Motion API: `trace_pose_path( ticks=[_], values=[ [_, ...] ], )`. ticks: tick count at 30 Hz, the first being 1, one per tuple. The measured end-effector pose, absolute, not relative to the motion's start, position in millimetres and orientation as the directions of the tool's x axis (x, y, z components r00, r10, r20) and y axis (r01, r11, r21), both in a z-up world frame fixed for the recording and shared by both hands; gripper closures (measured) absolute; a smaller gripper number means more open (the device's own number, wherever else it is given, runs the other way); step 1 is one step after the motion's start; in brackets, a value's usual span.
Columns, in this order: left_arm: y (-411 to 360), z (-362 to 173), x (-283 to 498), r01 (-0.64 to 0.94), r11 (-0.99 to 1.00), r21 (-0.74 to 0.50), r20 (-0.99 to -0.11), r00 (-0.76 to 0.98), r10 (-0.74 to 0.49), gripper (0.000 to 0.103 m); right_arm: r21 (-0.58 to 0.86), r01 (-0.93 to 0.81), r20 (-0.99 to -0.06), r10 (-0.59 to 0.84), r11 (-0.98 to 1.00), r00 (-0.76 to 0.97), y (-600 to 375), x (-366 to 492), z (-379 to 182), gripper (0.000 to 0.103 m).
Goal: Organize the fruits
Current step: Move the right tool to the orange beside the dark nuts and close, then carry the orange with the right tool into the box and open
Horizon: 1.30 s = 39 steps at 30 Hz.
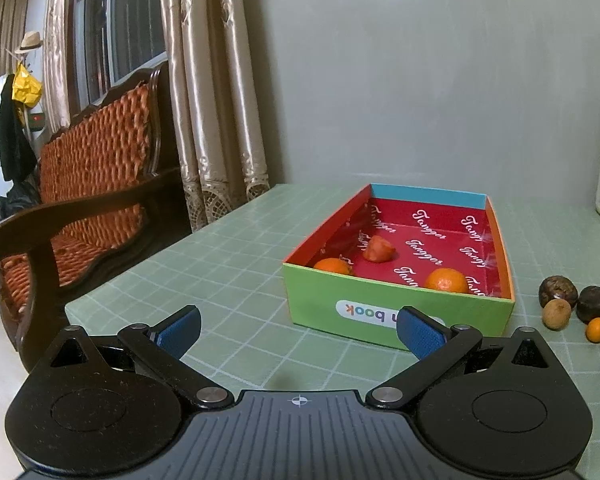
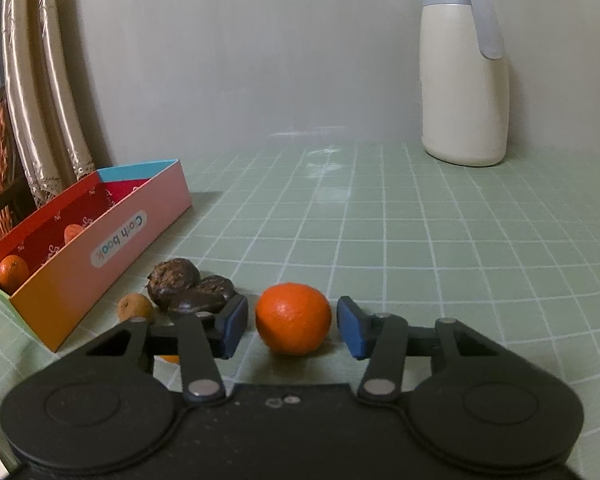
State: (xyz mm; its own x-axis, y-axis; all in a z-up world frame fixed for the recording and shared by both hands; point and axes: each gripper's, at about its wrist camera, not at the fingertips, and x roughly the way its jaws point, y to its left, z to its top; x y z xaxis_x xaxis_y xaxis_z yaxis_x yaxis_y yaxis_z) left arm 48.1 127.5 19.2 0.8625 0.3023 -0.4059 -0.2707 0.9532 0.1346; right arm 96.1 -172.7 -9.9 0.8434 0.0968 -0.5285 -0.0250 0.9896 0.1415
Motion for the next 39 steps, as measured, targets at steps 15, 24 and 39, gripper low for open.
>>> trace_pose_path(
  ticks=[15,24,39],
  values=[
    [132.3,18.7,46.8,-0.278,0.952,0.128,-0.411,0.859,0.306,0.0,0.152,-0.026,-0.535,0.104,0.988,0.838,-174.4,97.0,-11.9,0.065],
    [133.2,19.4,45.4,-0.276,0.954,0.116,-0.41,0.862,0.299,0.0,0.14,-0.025,-0.53,0.097,0.99,0.843,-175.0,92.5,-10.3,0.065],
    [148.4,22.7,43.1,-0.311,0.949,0.051,-0.419,0.856,0.303,0.0,0.125,-0.06,-0.48,0.114,0.99,0.87,-166.4,79.3,3.4,0.065]
  ],
)
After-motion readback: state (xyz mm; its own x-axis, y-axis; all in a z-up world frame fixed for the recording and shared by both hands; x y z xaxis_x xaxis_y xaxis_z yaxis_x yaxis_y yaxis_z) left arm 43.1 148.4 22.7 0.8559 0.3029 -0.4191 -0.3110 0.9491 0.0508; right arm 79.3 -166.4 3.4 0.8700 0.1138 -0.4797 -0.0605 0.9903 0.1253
